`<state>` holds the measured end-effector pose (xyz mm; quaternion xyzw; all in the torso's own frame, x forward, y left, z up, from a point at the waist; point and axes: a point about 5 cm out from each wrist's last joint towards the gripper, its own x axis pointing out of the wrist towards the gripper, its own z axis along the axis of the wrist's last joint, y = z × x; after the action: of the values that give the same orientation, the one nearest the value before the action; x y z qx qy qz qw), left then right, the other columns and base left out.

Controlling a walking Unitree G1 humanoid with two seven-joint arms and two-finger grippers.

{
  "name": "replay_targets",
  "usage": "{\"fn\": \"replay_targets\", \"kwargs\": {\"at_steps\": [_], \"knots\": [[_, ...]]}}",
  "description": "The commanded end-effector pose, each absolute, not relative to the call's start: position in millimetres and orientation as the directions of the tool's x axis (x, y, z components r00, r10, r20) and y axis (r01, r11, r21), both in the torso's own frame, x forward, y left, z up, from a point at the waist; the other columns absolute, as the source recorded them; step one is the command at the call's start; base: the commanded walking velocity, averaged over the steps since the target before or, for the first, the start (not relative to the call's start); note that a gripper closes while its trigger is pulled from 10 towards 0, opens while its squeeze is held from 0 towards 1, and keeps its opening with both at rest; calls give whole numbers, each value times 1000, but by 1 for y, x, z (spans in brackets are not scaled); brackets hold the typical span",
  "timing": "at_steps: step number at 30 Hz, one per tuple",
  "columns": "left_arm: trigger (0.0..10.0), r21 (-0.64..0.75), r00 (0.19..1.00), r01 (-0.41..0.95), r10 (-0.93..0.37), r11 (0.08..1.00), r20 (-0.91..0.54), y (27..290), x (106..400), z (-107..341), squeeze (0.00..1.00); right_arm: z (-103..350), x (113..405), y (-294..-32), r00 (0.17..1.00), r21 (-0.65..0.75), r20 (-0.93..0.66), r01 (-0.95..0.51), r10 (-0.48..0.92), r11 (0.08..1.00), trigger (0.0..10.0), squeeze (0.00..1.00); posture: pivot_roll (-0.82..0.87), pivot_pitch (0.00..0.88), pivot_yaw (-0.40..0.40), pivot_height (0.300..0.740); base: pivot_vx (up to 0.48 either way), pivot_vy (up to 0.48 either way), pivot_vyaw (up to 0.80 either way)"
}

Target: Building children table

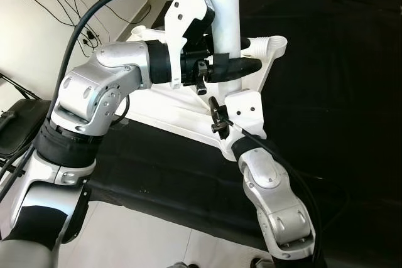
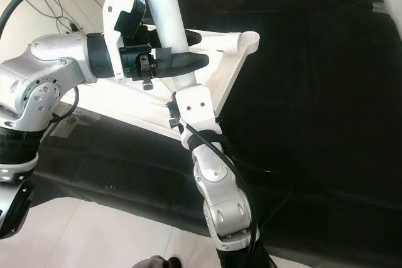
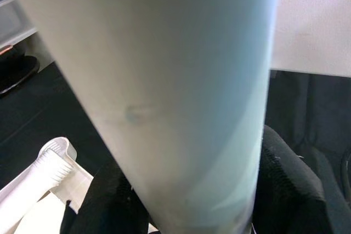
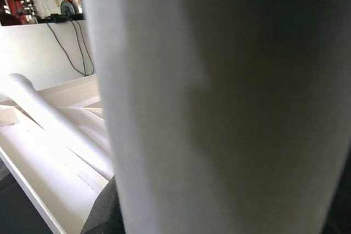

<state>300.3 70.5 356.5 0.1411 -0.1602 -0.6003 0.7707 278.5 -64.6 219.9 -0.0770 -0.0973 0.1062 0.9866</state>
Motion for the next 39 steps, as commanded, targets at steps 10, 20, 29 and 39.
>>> {"fn": "replay_targets", "kwargs": {"at_steps": [10, 20, 29, 39], "knots": [[0, 389, 282, 851, -932, 352, 227, 75, 299, 354, 0, 214, 279, -52, 944, -124, 135, -286, 301, 950, 10000, 0, 61, 183, 163, 740, 0, 0, 0], [10000, 370, 288, 854, -925, 365, 248, 71, 296, 350, 0, 215, 279, -53, 940, -127, 134, -298, 314, 946, 10000, 0, 58, 184, 158, 740, 0, 0, 0], [10000, 358, 290, 855, -918, 376, 272, 71, 297, 355, 0, 213, 279, -52, 933, -141, 117, -324, 341, 935, 10000, 302, 58, 187, 157, 740, 0, 0, 0], [10000, 348, 279, 861, -915, 372, 290, 71, 296, 359, 0, 222, 281, -45, 848, -96, 134, -504, 513, 858, 10000, 973, 57, 187, 159, 740, 0, 0, 0]]}}
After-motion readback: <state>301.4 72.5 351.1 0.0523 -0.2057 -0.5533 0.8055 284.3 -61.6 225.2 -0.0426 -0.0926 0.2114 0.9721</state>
